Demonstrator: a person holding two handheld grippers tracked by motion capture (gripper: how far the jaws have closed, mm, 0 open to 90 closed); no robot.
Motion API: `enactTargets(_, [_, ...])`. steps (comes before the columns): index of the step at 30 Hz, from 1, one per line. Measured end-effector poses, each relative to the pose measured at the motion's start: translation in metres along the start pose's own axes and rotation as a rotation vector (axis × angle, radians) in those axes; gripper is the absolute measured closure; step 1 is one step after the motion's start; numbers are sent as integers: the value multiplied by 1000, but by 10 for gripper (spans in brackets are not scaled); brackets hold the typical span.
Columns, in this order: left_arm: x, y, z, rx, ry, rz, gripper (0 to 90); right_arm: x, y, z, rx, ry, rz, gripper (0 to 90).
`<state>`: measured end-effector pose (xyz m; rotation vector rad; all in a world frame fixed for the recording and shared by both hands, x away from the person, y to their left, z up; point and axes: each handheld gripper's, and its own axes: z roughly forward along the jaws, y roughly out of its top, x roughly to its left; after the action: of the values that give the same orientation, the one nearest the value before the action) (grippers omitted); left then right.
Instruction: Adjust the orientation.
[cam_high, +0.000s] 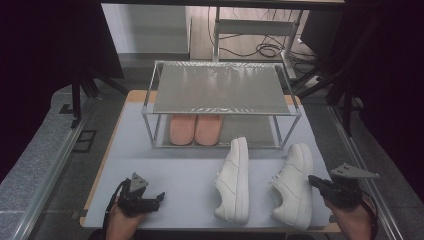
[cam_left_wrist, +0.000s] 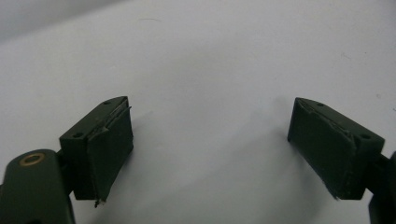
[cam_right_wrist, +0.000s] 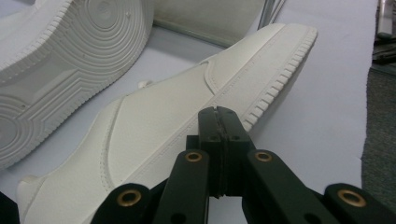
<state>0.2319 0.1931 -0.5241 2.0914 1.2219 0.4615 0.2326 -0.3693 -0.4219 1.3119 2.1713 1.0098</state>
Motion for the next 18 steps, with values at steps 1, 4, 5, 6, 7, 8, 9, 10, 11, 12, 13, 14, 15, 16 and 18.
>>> enactTargets(1, [0, 0, 0, 0, 0, 0, 142, 0, 0, 1, 2, -2, -1, 897])
enactTargets(4, [0, 0, 0, 0, 0, 0, 142, -2, -2, 2, -3, 6, 7, 899])
enactTargets(5, [0, 0, 0, 0, 0, 0, 142, -2, -2, 1, -4, 3, 10, 900])
enactTargets(6, [0, 0, 0, 0, 0, 0, 142, -3, -3, 1, -5, 5, 13, 900])
enactTargets(7, [0, 0, 0, -1, 0, 0, 142, -3, -3, 1, -7, 3, 18, 900])
enactTargets(8, [0, 0, 0, -1, 0, -1, 142, -3, -4, 0, -8, -2, 18, 900])
enactTargets(9, [0, 0, 0, -1, 0, -1, 143, -4, -5, -1, -8, -9, 18, 900])
enactTargets(10, [0, 0, 0, 0, 0, -1, 143, -5, -6, -2, -8, -13, 24, 900])
enactTargets(11, [0, 0, 0, 0, 0, -1, 143, -6, -8, -3, -7, -19, 29, 900])
enactTargets(12, [0, 0, 0, -1, 1, -1, 143, -8, -9, -5, -7, -26, 33, 900])
enactTargets(13, [0, 0, 0, 0, 0, -1, 143, -9, -11, -6, -6, -32, 38, 900])
enactTargets(14, [0, 0, 0, 0, 0, -1, 143, -11, -12, -8, -5, -39, 42, 900])
enactTargets(15, [0, 0, 0, 0, 0, -1, 143, -12, -13, -9, -4, -49, 46, 900])
enactTargets(16, [0, 0, 0, 0, 0, -1, 143, -13, -15, -10, -3, -54, 46, 900])
enactTargets(18, [0, 0, 0, 1, 0, -1, 143, -15, -17, -12, 0, -66, 61, 900])
